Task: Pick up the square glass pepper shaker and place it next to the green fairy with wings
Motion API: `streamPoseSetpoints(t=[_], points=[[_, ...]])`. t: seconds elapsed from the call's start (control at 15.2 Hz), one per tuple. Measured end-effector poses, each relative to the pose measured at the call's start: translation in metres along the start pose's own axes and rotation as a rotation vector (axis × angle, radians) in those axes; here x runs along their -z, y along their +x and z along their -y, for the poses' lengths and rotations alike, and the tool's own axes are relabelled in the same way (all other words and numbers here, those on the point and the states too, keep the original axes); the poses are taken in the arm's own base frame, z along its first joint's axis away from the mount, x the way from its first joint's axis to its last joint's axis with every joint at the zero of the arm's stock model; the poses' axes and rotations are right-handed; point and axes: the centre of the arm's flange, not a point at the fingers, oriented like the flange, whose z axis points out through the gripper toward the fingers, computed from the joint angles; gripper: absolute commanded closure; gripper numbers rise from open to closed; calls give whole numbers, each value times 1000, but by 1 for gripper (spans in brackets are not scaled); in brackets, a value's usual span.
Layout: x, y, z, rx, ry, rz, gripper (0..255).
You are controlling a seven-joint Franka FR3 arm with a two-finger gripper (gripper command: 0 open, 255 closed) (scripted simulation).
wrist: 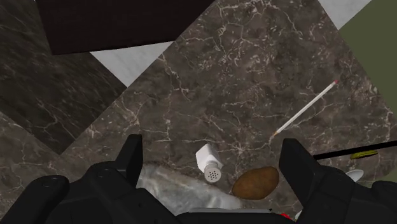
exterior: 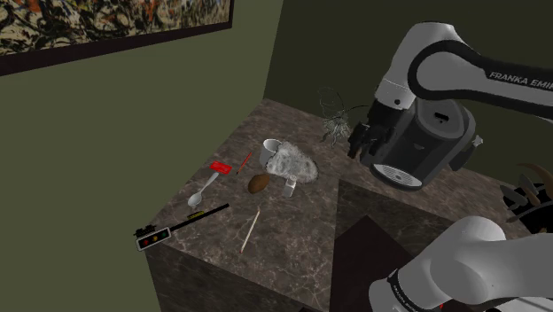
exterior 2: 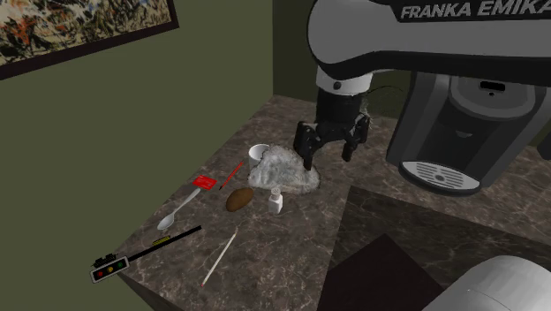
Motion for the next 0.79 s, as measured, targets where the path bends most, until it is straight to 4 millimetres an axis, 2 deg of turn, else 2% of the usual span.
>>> streamPoseSetpoints(t=[0.07,0.79], points=[[-9,9,7,1,-3,-3,0],[-118,96,33,5,-43,-30,0]])
